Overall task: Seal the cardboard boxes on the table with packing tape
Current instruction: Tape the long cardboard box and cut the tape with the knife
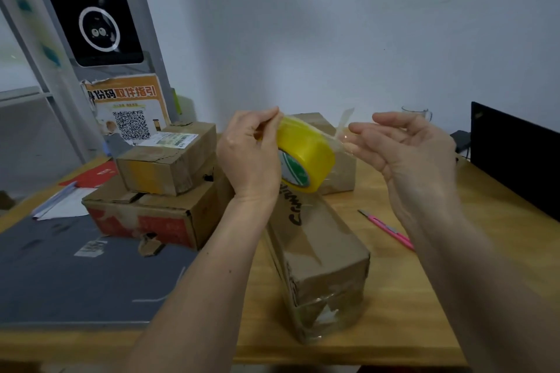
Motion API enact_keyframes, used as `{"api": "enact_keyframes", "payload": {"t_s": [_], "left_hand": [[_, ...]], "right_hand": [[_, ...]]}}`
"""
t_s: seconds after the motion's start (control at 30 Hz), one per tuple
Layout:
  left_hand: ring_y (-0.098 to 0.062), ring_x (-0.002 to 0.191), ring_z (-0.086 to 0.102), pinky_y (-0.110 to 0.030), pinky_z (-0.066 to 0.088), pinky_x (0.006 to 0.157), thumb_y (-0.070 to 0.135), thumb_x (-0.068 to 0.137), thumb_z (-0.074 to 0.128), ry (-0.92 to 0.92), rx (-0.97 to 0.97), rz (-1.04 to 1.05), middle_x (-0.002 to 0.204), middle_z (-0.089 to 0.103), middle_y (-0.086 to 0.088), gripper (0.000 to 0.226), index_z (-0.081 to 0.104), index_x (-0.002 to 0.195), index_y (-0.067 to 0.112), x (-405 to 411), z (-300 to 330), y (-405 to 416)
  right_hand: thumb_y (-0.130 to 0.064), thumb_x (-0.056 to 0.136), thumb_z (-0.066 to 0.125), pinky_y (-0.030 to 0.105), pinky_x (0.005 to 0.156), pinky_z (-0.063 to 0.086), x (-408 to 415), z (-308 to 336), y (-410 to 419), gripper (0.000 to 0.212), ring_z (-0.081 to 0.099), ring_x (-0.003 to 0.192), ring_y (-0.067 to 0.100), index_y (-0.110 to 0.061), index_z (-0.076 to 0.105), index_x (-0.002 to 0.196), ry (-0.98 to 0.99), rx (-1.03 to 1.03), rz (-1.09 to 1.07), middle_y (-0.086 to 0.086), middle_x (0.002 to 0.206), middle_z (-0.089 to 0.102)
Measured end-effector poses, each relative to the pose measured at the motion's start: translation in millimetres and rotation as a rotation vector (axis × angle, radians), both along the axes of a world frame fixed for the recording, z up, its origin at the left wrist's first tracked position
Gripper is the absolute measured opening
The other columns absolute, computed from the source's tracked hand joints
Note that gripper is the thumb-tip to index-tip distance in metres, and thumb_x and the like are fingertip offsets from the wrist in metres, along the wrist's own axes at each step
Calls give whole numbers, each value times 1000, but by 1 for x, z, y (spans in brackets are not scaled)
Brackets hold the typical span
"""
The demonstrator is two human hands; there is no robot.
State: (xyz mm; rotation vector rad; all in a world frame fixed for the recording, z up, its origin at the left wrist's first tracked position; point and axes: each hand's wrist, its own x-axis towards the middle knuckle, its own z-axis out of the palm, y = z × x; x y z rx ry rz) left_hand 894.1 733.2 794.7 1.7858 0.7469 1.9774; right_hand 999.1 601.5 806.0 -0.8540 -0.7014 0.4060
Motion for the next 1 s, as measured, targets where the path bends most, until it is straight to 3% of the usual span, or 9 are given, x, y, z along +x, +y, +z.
{"api": "enact_keyframes", "payload": {"t_s": [0.13,0.23,0.33,0.4,0.5,0.63,0.83,0.9,1.0], "left_hand": [[8,73,54,-15,50,73,13,88,72,-87,-143,50,88,66,6,8,77,94,13,-13,14,4],[0,80,62,-18,52,77,14,85,74,-18,-45,-27,87,66,8,11,75,93,22,-8,29,-16],[-5,81,65,-23,54,78,14,84,76,31,-2,-127,81,65,14,9,76,88,22,9,33,-45],[-2,79,64,-17,52,77,14,84,77,33,-52,-192,80,67,13,9,76,86,23,15,32,-53],[-1,79,64,-10,48,74,13,83,78,48,-137,-279,82,71,10,14,74,81,27,19,25,-57],[-2,84,67,-11,49,77,15,81,79,90,-232,-330,84,73,11,25,69,73,36,31,14,-69],[2,84,64,-9,46,77,15,82,78,185,-276,-331,81,70,19,27,70,73,39,41,-29,-74],[4,84,64,-6,46,75,14,83,78,195,-328,-342,82,71,17,24,72,75,36,44,-47,-70],[7,84,62,-6,46,73,15,86,75,222,-432,-372,86,71,15,22,72,77,35,49,-78,-63]], "right_hand": [[-5,70,71,33,86,57,21,-8,-23,37,72,93,26,-1,59,105,-48,-75,75,12,94,75],[-18,65,81,35,100,47,37,-23,-36,67,63,112,13,-15,55,127,-330,-488,218,-1,121,67],[-35,53,92,28,107,39,30,-47,-44,123,38,134,5,-38,17,151,-614,-799,580,-12,152,34],[-33,57,92,16,97,44,18,-70,-45,132,41,125,-9,-43,-1,151,-650,-854,602,-15,150,33],[-20,67,88,22,92,52,-3,-106,-35,116,58,107,-8,-32,11,152,-554,-815,470,-15,125,57],[-28,75,81,19,76,51,-34,-124,3,82,60,96,2,-29,32,140,-552,-767,421,-18,104,58],[-11,83,71,25,80,46,-11,-150,13,40,57,100,14,-6,59,121,-559,-903,383,9,117,64],[-7,86,64,26,75,45,23,-162,-6,19,59,97,21,-10,63,105,-597,-1040,85,14,112,66],[-10,86,58,33,82,42,69,-170,-23,24,55,106,32,-14,66,108,-798,-1205,-412,14,110,62]]}}
